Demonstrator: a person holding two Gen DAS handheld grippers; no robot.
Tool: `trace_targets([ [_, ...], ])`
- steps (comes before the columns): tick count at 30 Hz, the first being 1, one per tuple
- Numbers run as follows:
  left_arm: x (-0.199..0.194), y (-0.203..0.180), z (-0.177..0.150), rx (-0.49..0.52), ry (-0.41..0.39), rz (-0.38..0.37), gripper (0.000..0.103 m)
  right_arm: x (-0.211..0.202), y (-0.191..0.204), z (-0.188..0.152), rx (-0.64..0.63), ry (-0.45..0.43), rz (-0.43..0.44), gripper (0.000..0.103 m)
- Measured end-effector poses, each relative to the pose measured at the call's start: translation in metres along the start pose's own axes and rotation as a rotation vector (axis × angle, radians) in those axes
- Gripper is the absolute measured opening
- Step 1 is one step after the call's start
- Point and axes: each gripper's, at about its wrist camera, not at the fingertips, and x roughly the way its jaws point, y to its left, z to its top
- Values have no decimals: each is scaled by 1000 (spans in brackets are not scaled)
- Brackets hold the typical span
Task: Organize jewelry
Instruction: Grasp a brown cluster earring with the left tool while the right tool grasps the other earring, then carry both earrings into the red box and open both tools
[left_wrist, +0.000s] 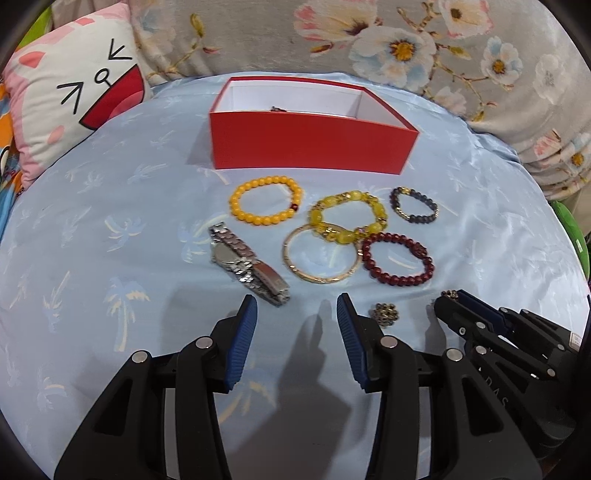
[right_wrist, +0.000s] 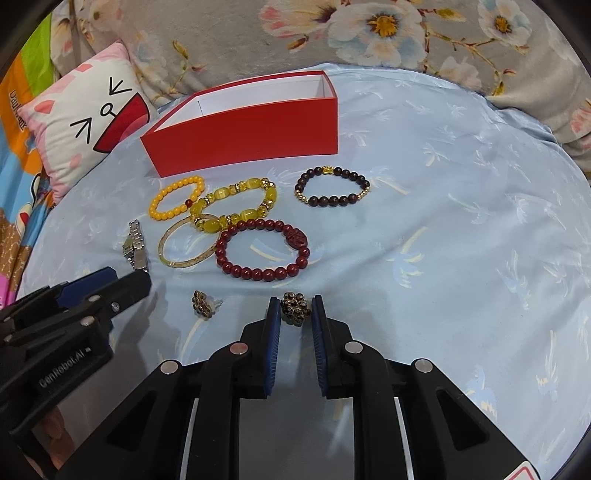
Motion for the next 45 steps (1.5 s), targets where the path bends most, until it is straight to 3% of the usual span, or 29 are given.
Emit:
trace_targets([
  [5, 5, -19, -4, 39, 18, -48, 47, -7, -12, 0, 38, -1, 5, 16],
  [15, 20, -41, -5, 84, 20, -70, 47, -12, -21, 0, 67, 1, 10, 16],
  [20, 19, -42, -6, 103, 4, -70, 31, -11, -21, 1, 67, 4, 17, 16],
  [22, 19, -43, -7, 104, 3, -80, 20, -10, -21, 1, 67, 6, 19, 16],
  [31, 12, -39, -6, 84, -3, -100, 18, -12, -21, 2, 67, 5, 30, 16],
  [38, -3, -20, 20, 40, -40, -76, 18, -24, -16, 20, 56, -28, 53, 16],
  [45, -10, 8, 76, 6, -110, -6, 18, -29, -8, 69, 38, -91, 103, 16],
])
